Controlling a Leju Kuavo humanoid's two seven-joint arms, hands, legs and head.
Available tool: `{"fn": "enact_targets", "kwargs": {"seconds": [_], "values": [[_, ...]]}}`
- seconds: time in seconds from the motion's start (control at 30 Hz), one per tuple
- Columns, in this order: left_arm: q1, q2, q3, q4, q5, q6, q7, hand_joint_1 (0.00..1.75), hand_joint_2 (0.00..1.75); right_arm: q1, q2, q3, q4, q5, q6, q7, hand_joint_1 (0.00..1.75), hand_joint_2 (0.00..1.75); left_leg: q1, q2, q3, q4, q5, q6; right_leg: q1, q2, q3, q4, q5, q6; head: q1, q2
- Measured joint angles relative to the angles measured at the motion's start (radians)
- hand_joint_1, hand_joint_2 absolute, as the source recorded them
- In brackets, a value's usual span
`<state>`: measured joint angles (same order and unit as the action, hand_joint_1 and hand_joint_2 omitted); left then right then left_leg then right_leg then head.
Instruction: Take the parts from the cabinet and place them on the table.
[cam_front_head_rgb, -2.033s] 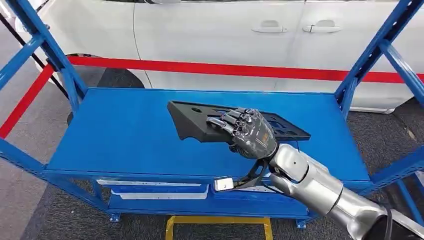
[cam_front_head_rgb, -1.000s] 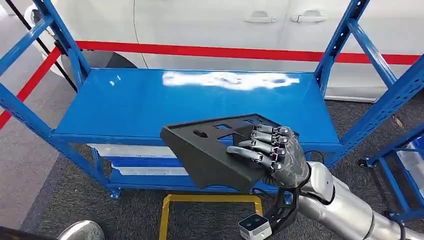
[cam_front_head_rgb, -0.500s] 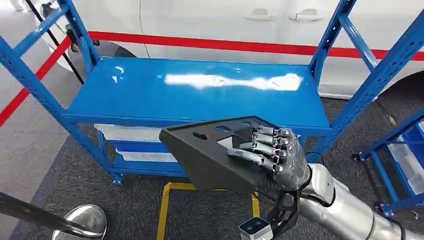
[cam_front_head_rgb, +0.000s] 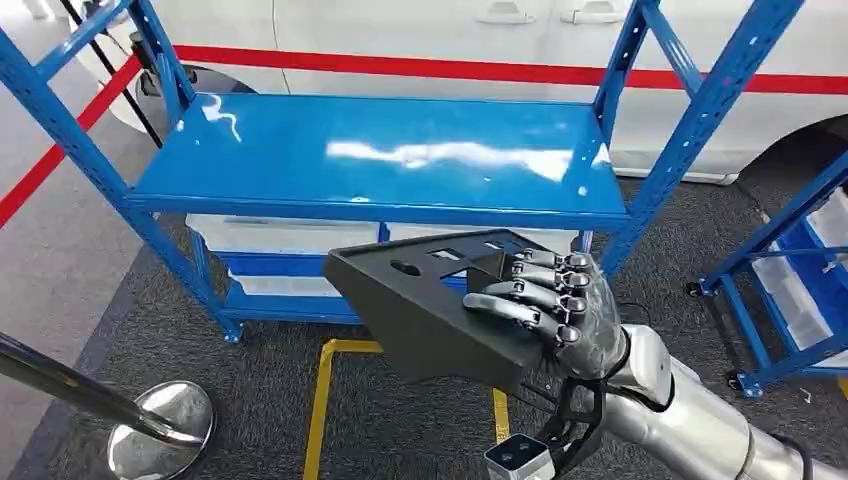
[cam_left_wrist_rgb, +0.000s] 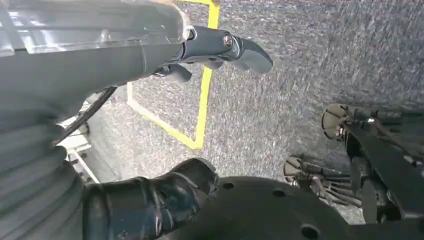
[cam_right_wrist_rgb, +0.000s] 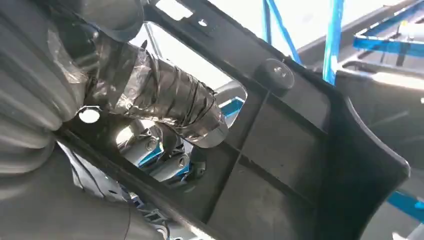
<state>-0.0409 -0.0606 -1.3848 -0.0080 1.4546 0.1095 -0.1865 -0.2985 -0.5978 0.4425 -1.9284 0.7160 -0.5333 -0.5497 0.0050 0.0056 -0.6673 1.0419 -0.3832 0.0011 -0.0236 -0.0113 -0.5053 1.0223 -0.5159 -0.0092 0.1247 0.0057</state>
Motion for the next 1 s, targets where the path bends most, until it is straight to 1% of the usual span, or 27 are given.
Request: {"fn": "enact_targets", "kwargs": {"seconds": [0.03,0.07,0.1,0.13,0.17,0.2,0.23,0.27,0.3,0.33,0.37,0.43,0.47,0.5,0.53,0.57,0.6,0.63,0.67,0.7,0.73,0.77,0.8,0.83,0.87,0.97,1.0], "values": [[0.001,0.003,0.003,0.0,0.015,0.0,0.001,0.0,1.75,-0.005,0.012,0.001,0.0,0.008,0.001,-0.002,1.75,1.75,0.0,-0.001,-0.017,0.037,-0.067,-0.004,0.0,0.001,-0.016,-0.001,0.014,-0.012,0.0,0.0],[0.001,0.008,0.01,0.0,0.032,-0.006,0.001,0.0,1.75,-0.016,0.032,0.007,0.001,0.027,0.004,0.006,1.75,1.75,0.001,-0.001,-0.031,0.098,-0.138,-0.008,0.0,0.004,-0.032,-0.001,0.028,-0.017,-0.001,0.0],[0.002,0.012,0.018,0.0,0.04,-0.013,0.0,0.0,1.75,-0.03,0.051,0.017,0.004,0.044,0.009,0.025,1.75,1.75,0.003,-0.001,-0.044,0.172,-0.194,-0.011,0.001,0.011,-0.05,0.001,0.042,-0.017,0.0,0.0],[0.002,0.015,0.023,0.0,0.025,-0.022,-0.008,0.0,1.75,-0.036,0.061,0.03,0.009,0.053,0.014,0.078,1.75,1.75,0.004,-0.001,-0.053,0.24,-0.222,-0.014,0.003,0.017,-0.07,0.001,0.057,-0.016,-0.001,0.0],[0.001,0.016,0.021,0.0,0.008,-0.027,-0.019,0.0,1.75,-0.028,0.062,0.035,0.009,0.044,0.017,0.134,1.75,1.75,0.005,-0.002,-0.051,0.28,-0.216,-0.015,0.003,0.019,-0.082,0.003,0.069,-0.014,0.0,0.0],[-0.001,0.015,0.02,0.0,-0.001,-0.027,-0.024,0.0,1.75,-0.021,0.056,0.034,0.009,0.023,0.017,0.15,1.75,1.75,0.005,-0.002,-0.033,0.285,-0.186,-0.013,0.004,0.023,-0.099,0.005,0.082,-0.009,-0.001,0.0],[-0.003,0.013,0.019,0.0,-0.005,-0.023,-0.026,0.0,1.75,-0.01,0.042,0.024,0.012,-0.006,0.018,0.133,1.75,1.75,0.005,-0.003,0.002,0.255,-0.142,-0.01,0.004,0.023,-0.118,0.007,0.093,-0.007,0.0,0.0],[-0.004,0.01,0.019,0.0,-0.008,-0.017,-0.026,0.0,1.75,0.001,0.032,0.008,0.015,-0.031,0.022,0.112,1.75,1.75,0.006,-0.011,0.055,0.19,-0.112,-0.005,0.004,0.027,-0.136,0.009,0.106,-0.003,-0.001,0.0],[-0.003,0.008,0.019,0.0,-0.008,-0.014,-0.025,0.0,1.75,0.006,0.03,-0.008,0.017,-0.039,0.032,0.094,1.75,1.75,0.006,-0.038,0.13,0.093,-0.115,0.003,0.003,0.034,-0.15,0.012,0.119,0.001,-0.001,0.0],[-0.002,0.007,0.019,0.0,-0.008,-0.01,-0.023,0.0,1.75,0.007,0.03,-0.018,0.017,-0.039,0.038,0.084,1.75,1.75,0.003,-0.074,0.202,0.0,-0.15,0.01,0.006,0.042,-0.161,0.015,0.127,0.007,-0.001,0.0],[0.001,0.004,0.019,0.0,-0.008,-0.006,-0.022,0.0,1.75,0.008,0.032,-0.028,0.017,-0.038,0.046,0.079,1.75,1.75,0.006,-0.074,0.222,-0.057,-0.169,0.009,0.006,0.046,-0.164,0.015,0.139,0.012,-0.001,0.0],[0.0,0.001,0.019,0.0,-0.008,-0.005,-0.02,0.0,1.75,0.01,0.032,-0.044,0.018,-0.034,0.055,0.075,1.75,1.75,-0.003,-0.06,0.208,-0.047,-0.156,0.014,0.0,0.066,-0.166,-0.001,0.168,0.027,-0.002,0.0],[-0.002,0.0,0.019,0.0,-0.008,-0.005,-0.02,0.0,1.75,0.011,0.032,-0.048,0.018,-0.032,0.059,0.074,1.75,1.75,-0.002,-0.048,0.203,-0.055,-0.142,0.022,0.005,0.078,-0.168,-0.008,0.182,0.038,0.0,0.0],[-0.004,-0.005,0.019,0.0,-0.008,-0.005,-0.019,0.0,1.75,0.014,0.031,-0.053,0.02,-0.032,0.062,0.074,1.75,1.75,0.006,-0.026,0.195,-0.062,-0.124,0.032,-0.001,0.07,-0.175,0.003,0.163,0.037,-0.001,0.0],[-0.002,-0.005,0.019,0.0,-0.008,-0.005,-0.019,0.0,1.75,0.012,0.031,-0.056,0.021,-0.032,0.062,0.073,1.75,1.75,0.005,-0.019,0.184,-0.065,-0.114,0.042,0.001,0.047,-0.189,0.031,0.109,0.038,0.005,0.0],[-0.002,-0.005,0.019,0.0,-0.008,-0.005,-0.019,0.0,1.75,0.012,0.031,-0.057,0.023,-0.032,0.063,0.073,1.75,1.75,0.004,-0.005,0.172,-0.064,-0.102,0.049,0.001,0.033,-0.206,0.089,0.042,0.04,0.002,0.0],[-0.001,-0.005,0.019,0.0,-0.008,-0.004,-0.019,0.0,1.75,0.013,0.032,-0.058,0.024,-0.031,0.063,0.074,1.75,1.75,0.002,0.008,0.155,-0.062,-0.09,0.051,0.0,0.024,-0.225,0.171,-0.02,0.046,0.003,0.0],[0.0,-0.006,0.019,0.0,-0.008,-0.004,-0.019,0.0,1.75,0.014,0.032,-0.058,0.026,-0.031,0.063,0.076,1.75,1.75,0.0,0.02,0.139,-0.059,-0.079,0.051,-0.001,0.021,-0.239,0.243,-0.052,0.051,0.003,0.0],[0.001,-0.006,0.019,0.0,-0.008,-0.002,-0.019,0.0,1.75,0.016,0.032,-0.058,0.026,-0.031,0.063,0.076,1.75,1.75,0.0,0.034,0.119,-0.053,-0.068,0.049,-0.003,0.019,-0.244,0.298,-0.052,0.055,0.002,0.0],[0.002,-0.006,0.019,0.0,-0.008,-0.002,-0.019,0.0,1.75,0.018,0.032,-0.058,0.027,-0.031,0.063,0.076,1.75,1.75,0.0,0.044,0.099,-0.047,-0.059,0.047,-0.005,0.017,-0.232,0.314,-0.022,0.058,0.003,0.0],[0.001,-0.006,0.019,0.0,-0.008,-0.002,-0.019,0.0,1.75,0.018,0.032,-0.058,0.027,-0.031,0.063,0.076,1.75,1.75,0.0,0.055,0.08,-0.04,-0.051,0.044,-0.007,0.014,-0.202,0.294,0.017,0.061,0.002,0.0],[0.001,-0.008,0.019,0.0,-0.008,-0.002,-0.019,0.0,1.75,0.018,0.032,-0.06,0.027,-0.03,0.063,0.076,1.75,1.75,0.001,0.065,0.061,-0.031,-0.044,0.041,-0.009,0.006,-0.15,0.239,0.052,0.063,0.003,0.0],[0.0,-0.008,0.019,0.0,-0.008,-0.002,-0.019,0.0,1.75,0.018,0.032,-0.062,0.027,-0.03,0.063,0.077,1.75,1.75,0.002,0.073,0.044,-0.02,-0.039,0.036,-0.01,-0.015,-0.082,0.157,0.057,0.064,0.003,0.0],[-0.004,-0.008,0.019,0.0,-0.008,-0.002,-0.019,0.0,1.75,0.016,0.032,-0.065,0.027,-0.03,0.063,0.076,1.75,1.75,-0.003,0.079,0.033,-0.008,-0.034,0.029,-0.005,-0.055,-0.015,0.056,-0.001,0.063,0.003,0.0],[-0.002,-0.011,0.019,0.0,-0.008,-0.002,-0.019,0.0,1.75,0.015,0.032,-0.066,0.026,-0.029,0.063,0.076,1.75,1.75,-0.003,0.086,0.031,-0.003,-0.03,0.023,0.007,-0.053,0.006,0.01,-0.02,0.046,0.001,0.0],[-0.004,-0.011,0.019,0.0,-0.008,-0.001,-0.019,0.0,1.75,0.017,0.032,-0.07,0.027,-0.028,0.064,0.078,1.75,1.75,-0.002,0.111,0.034,-0.013,-0.006,0.004,0.01,-0.032,-0.02,0.014,0.002,0.017,0.003,0.0],[-0.002,-0.011,0.019,0.001,-0.008,-0.001,-0.019,0.0,1.75,0.017,0.033,-0.07,0.027,-0.027,0.064,0.078,1.75,1.75,0.002,0.1,0.025,-0.007,-0.01,-0.006,0.003,-0.025,-0.033,0.007,0.02,0.002,0.002,0.0]]}}
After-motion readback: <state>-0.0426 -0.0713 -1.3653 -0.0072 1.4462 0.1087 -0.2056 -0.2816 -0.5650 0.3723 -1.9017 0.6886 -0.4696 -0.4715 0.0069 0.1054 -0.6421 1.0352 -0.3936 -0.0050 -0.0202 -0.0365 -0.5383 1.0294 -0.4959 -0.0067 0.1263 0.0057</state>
